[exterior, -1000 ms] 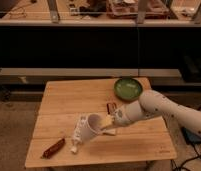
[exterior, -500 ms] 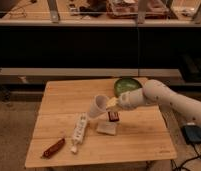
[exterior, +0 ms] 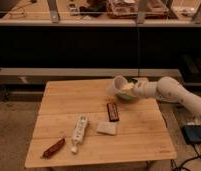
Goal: Place the ceramic cup in the ceramic bowl
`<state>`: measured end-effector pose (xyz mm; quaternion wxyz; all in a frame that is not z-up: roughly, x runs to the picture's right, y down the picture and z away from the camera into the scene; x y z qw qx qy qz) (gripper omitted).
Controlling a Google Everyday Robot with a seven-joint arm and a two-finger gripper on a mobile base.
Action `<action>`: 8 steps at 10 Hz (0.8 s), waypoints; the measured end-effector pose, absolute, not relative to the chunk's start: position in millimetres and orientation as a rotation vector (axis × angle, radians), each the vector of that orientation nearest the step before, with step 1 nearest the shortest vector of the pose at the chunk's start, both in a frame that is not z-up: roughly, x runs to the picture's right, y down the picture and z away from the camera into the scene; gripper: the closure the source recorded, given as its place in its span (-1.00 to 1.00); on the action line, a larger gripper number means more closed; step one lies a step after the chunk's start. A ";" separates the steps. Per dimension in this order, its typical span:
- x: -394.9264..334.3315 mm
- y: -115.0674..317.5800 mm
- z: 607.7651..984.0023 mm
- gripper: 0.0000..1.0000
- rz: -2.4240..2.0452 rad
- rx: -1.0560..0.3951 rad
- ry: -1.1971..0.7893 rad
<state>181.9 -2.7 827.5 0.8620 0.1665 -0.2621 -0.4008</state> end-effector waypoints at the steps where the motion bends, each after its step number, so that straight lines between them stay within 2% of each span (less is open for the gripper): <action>1: 207.5 -1.7 833.0 1.00 -0.778 0.353 -0.482; 7: 258.5 11.5 844.2 0.99 -0.647 0.338 -0.279; 8: 257.6 14.2 849.2 0.84 -0.642 0.324 -0.266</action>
